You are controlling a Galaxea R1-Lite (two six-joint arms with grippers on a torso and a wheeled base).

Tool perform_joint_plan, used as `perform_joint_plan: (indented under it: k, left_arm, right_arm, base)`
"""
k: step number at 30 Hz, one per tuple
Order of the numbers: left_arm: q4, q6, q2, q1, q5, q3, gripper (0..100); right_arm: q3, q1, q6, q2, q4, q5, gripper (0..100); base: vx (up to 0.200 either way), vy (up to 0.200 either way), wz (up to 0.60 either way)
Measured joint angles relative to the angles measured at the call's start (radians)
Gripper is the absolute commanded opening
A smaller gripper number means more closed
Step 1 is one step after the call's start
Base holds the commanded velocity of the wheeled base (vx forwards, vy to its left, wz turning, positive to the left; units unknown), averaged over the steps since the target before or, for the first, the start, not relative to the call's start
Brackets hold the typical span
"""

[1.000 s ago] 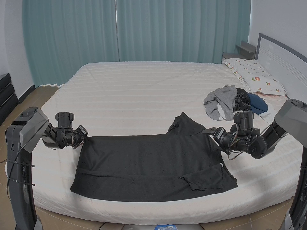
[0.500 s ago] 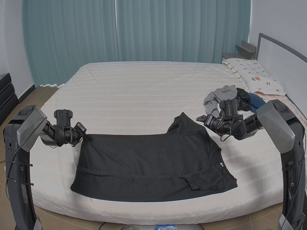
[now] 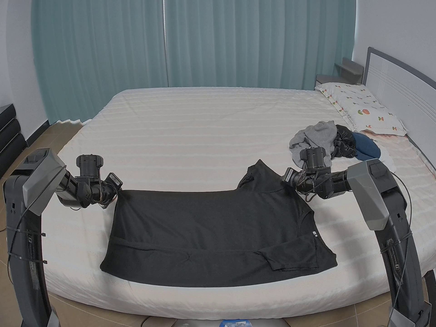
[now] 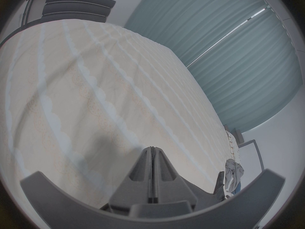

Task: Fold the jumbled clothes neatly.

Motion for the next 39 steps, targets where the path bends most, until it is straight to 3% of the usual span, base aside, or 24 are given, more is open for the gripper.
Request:
perform_joint_plan:
  k: [14,20,39]
  left_arm:
    - [0.000,0.000,-0.023,0.002,0.000,0.021,0]
    - [0.000,0.002,-0.036,0.002,0.001,0.028,0]
    - [-0.003,0.005,-0.091,0.013,-0.002,0.062,0]
  right_arm:
    - [-0.018,-0.021,0.018,0.005,-0.001,-0.004,0]
    - [-0.014,-0.032,0.075,-0.042,-0.002,-0.003,0]
    - [0.158,-0.058,0.161,-0.173,-0.023,0.013,0]
  base:
    - [0.000,0.000,0.00]
    - [0.000,0.000,0.00]
    - [0.000,0.000,0.00]
